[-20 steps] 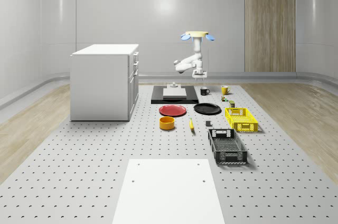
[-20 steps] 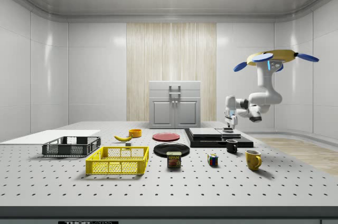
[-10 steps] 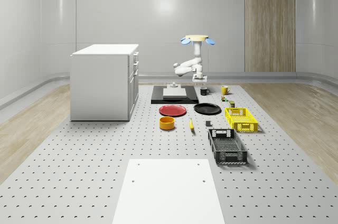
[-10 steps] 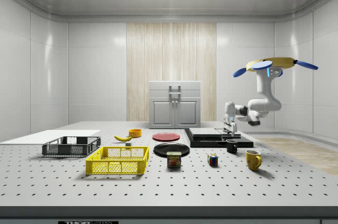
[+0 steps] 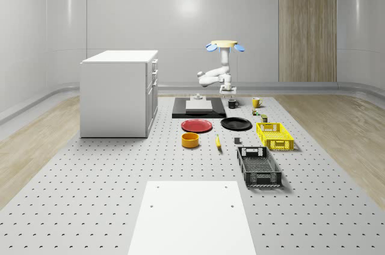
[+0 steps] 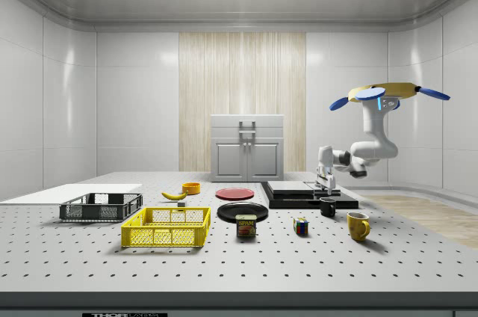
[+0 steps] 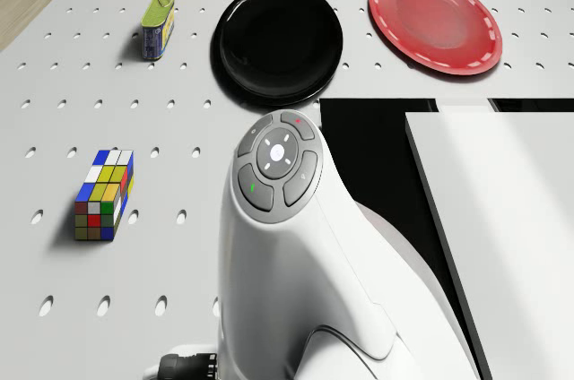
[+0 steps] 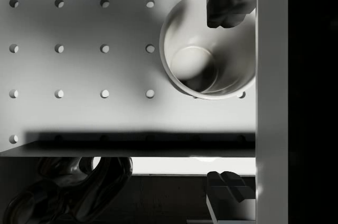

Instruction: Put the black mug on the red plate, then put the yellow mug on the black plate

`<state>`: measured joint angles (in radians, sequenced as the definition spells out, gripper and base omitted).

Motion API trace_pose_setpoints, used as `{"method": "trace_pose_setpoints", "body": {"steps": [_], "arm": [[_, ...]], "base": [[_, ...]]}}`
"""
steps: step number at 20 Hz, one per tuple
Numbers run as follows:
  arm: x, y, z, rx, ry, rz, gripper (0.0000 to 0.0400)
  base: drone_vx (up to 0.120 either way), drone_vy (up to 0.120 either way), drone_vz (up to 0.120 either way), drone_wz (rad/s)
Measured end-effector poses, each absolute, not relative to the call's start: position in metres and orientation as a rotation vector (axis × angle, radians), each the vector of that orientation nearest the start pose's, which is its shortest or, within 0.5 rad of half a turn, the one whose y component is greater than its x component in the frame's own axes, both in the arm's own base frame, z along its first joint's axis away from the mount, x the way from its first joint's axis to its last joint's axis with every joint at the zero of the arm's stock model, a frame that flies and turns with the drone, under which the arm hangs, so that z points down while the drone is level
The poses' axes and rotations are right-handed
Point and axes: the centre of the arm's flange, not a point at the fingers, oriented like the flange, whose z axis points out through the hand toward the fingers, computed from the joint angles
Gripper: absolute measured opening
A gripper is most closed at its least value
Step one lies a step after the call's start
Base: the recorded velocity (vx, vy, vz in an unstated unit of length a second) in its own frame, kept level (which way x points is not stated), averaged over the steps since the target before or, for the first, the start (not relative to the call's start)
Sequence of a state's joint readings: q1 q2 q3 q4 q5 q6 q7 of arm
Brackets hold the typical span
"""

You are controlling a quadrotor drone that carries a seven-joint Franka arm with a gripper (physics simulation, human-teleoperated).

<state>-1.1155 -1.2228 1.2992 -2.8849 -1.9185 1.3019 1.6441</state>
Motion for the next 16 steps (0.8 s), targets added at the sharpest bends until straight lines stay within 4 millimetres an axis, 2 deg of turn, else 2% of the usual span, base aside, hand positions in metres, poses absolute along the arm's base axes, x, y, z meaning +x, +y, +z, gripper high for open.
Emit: {"method": "trace_pose_setpoints", "body": {"steps": [8, 16], "arm": [[0.307, -0.010, 0.515, 0.001, -0.002, 0.785, 0.0400], [0.316, -0.010, 0.521, 0.001, -0.002, 0.785, 0.0400]], "base": [[0.000, 0.000, 0.000, 0.000], [0.000, 0.000, 0.000, 0.000]]}}
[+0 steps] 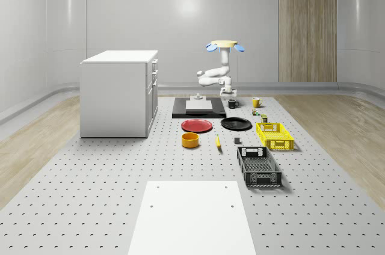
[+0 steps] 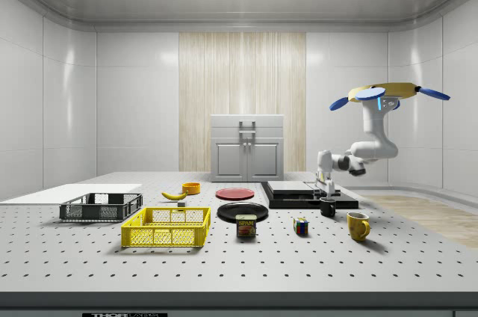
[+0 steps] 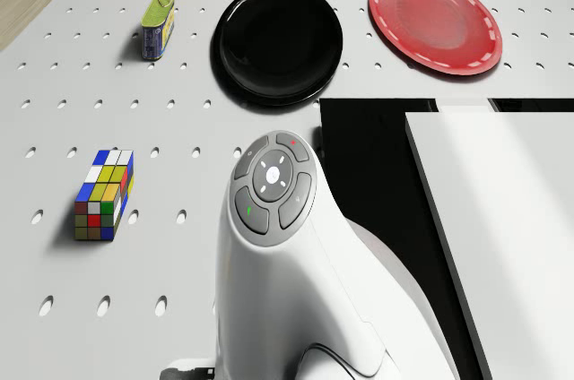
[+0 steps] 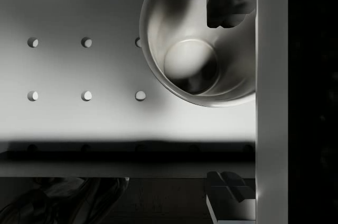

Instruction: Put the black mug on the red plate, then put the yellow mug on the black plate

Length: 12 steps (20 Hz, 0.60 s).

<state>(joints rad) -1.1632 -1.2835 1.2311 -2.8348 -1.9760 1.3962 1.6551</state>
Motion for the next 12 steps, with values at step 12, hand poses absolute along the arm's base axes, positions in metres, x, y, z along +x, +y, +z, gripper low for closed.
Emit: {"method": "trace_pose_setpoints", "body": {"steps": [12], "arm": [[0.3186, -0.0101, 0.5270, 0.001, -0.002, 0.785, 0.0400]], "base": [[0.000, 0.000, 0.000, 0.000]]}}
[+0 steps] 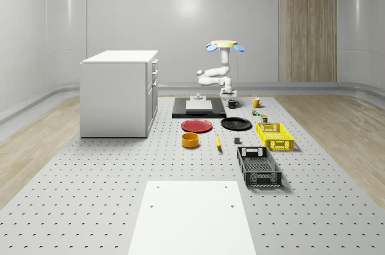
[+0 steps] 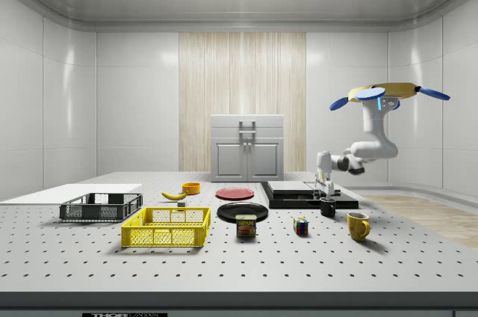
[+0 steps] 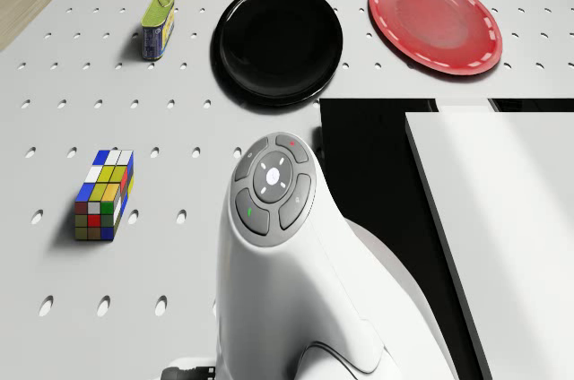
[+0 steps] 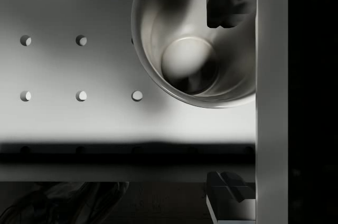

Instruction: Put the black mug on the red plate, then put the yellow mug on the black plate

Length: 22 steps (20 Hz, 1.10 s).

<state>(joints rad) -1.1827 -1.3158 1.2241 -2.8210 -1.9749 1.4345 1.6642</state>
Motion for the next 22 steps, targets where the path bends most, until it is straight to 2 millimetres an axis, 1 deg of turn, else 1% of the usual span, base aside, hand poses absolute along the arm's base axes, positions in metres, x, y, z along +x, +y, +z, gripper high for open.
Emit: {"method": "trace_pose_setpoints", "body": {"steps": [1, 2, 3, 4, 5, 7, 9, 11, 14, 18, 20, 22], "arm": [[0.3186, -0.0101, 0.5274, 0.001, -0.002, 0.785, 0.0400], [0.3187, -0.0101, 0.5277, 0.001, -0.002, 0.785, 0.0377], [0.3187, -0.0101, 0.5279, 0.001, -0.002, 0.785, 0.0318], [0.3187, -0.0101, 0.5281, 0.001, -0.002, 0.785, 0.0272], [0.3187, -0.0101, 0.5282, 0.001, -0.002, 0.785, 0.0236], [0.3187, -0.0101, 0.5284, 0.001, -0.002, 0.785, 0.0187], [0.3187, -0.0101, 0.5286, 0.001, -0.002, 0.785, 0.0156], [0.3188, -0.0101, 0.5286, 0.001, -0.002, 0.785, 0.0138], [0.3188, -0.0101, 0.5287, 0.001, -0.002, 0.785, 0.0123], [0.3188, -0.0101, 0.5284, 0.001, -0.002, 0.785, 0.0115], [0.3187, -0.0101, 0.5248, 0.001, -0.002, 0.785, 0.0113], [0.3187, -0.0100, 0.5187, 0.001, -0.002, 0.785, 0.0112]], "base": [[0.000, 0.000, 0.000, 0.000], [0.000, 0.000, 0.000, 0.000], [0.000, 0.000, 0.000, 0.000], [0.000, 0.000, 0.000, 0.000], [0.000, 0.000, 0.000, 0.000], [0.000, 0.000, 0.000, 0.000], [0.000, 0.000, 0.000, 0.000], [0.000, 0.000, 0.000, 0.000], [0.000, 0.000, 0.000, 0.000], [0.000, 0.000, 0.000, 0.000], [0.000, 0.000, 0.000, 0.000], [0.000, 0.000, 0.080, 0.000]]}}
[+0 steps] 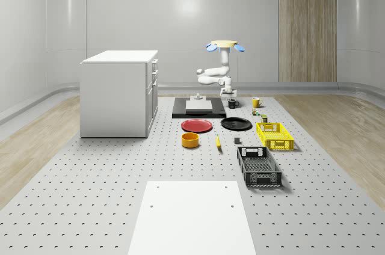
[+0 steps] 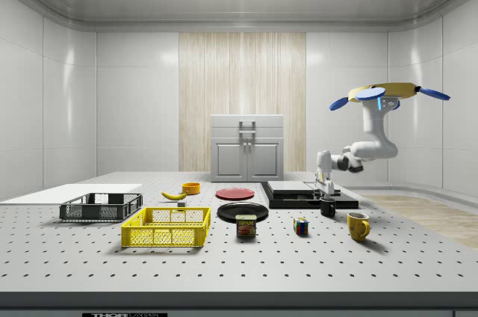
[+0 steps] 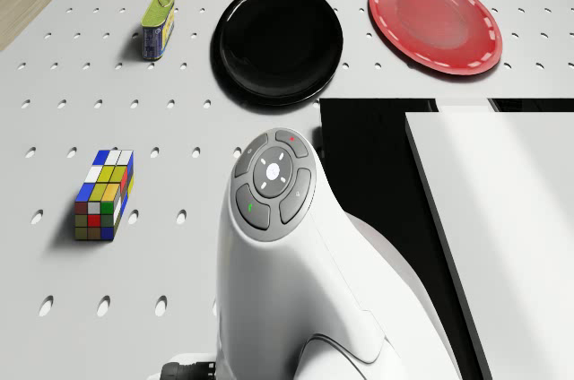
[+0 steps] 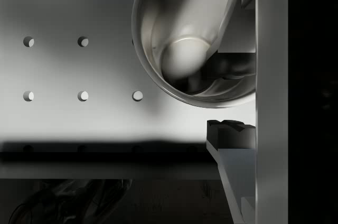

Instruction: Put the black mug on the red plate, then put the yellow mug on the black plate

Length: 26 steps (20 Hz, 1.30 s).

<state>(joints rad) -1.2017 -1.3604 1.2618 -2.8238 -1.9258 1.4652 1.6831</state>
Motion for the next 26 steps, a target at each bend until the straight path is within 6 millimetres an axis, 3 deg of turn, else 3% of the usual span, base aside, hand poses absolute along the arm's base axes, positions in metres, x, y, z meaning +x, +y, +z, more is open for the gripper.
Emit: {"method": "trace_pose_setpoints", "body": {"steps": [5, 13, 26], "arm": [[0.319, -0.010, 0.503, 0.001, -0.002, 0.785, 0.0111], [0.319, -0.010, 0.494, 0.001, -0.002, 0.785, 0.0110], [0.319, -0.010, 0.493, 0.001, -0.002, 0.785, 0.0110]], "base": [[0.008, -0.008, 0.120, 0.000], [0.120, -0.120, 0.120, 0.000], [0.120, -0.120, 0.003, 0.000]]}}
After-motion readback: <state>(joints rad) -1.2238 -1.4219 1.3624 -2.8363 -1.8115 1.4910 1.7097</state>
